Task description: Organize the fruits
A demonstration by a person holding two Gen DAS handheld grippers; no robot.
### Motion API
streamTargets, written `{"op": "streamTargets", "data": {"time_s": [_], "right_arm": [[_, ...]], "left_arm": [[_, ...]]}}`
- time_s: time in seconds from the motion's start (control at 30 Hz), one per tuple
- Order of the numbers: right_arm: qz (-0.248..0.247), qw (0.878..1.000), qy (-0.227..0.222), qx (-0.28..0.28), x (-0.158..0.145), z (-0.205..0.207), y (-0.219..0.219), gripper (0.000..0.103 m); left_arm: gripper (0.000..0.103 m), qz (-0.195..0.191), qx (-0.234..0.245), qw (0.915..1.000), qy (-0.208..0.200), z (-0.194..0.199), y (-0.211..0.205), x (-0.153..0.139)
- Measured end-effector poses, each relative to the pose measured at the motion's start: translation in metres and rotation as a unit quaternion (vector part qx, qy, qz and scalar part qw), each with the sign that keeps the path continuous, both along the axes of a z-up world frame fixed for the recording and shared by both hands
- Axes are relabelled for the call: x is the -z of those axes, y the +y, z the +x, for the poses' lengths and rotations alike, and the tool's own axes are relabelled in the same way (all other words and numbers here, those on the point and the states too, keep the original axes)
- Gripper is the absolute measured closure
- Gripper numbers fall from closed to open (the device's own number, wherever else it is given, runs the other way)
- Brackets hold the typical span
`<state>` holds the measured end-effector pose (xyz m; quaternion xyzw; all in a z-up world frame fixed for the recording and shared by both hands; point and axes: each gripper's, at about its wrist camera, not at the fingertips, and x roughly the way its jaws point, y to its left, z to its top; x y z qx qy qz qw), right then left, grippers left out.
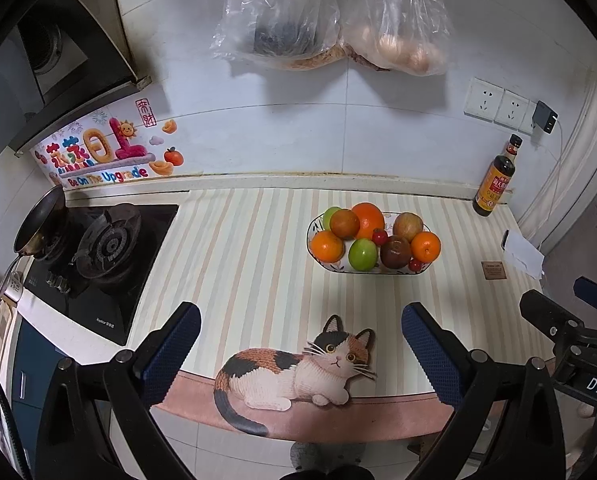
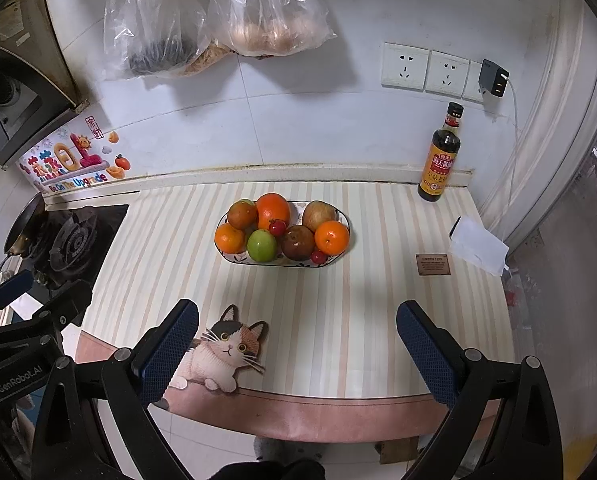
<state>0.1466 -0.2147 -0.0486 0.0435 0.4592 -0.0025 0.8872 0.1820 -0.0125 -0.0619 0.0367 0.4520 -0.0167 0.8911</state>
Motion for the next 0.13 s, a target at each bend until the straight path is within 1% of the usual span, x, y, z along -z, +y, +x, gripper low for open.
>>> {"op": "streamTargets", "data": {"time_s": [0.13], "right_arm": [[0.002, 1.0, 0.001, 0.001, -0.0008, -0.0028, -0.0008, 0.002]], "left_arm": [[0.0, 0.002, 0.0, 1.0, -0.003, -0.0005, 0.0007, -0.0017]]}}
